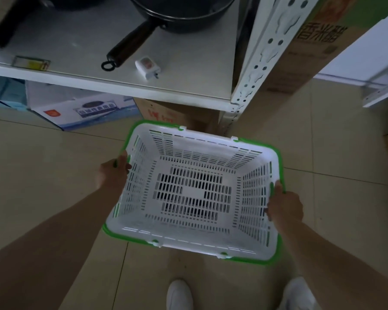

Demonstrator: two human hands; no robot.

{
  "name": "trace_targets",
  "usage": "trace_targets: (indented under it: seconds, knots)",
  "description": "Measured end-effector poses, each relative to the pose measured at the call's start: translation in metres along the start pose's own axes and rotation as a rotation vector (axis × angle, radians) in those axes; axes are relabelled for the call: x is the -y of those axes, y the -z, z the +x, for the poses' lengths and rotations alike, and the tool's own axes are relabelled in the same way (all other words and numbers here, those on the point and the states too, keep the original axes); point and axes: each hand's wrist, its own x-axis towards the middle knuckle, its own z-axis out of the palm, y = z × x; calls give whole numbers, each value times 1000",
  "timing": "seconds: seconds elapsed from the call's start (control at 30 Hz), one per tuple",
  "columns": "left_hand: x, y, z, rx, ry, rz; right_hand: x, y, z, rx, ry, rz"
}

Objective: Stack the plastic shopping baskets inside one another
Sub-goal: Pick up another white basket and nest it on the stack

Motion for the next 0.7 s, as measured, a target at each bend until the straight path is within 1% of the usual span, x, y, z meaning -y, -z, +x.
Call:
trace_targets:
  seconds: [0.1, 0.27, 0.37, 0.43, 0.57, 0.63, 0.7]
  knots:
    - [10, -6, 3, -44, -12, 52, -7, -8, 7, 0, 23, -6]
    - [18, -12, 3, -103, -27, 14, -9, -11, 9, -21, 69, -26]
    - [10, -12, -7, -163, -89, 104, -7, -10, 6, -87, 81, -129]
    - [9, -11, -10, -201, -109, 119, -8, -9, 4, -153, 117, -218]
    - [15, -17, -11, -237, -86, 12, -24, -9, 5, -230, 224, -359]
    - [18, -20, -11, -258, -79, -13, -29, -12, 7, -244, 257, -352]
    - [21, -21, -7, -264, -79, -17, -31, -16, 9, -238, 245, -260]
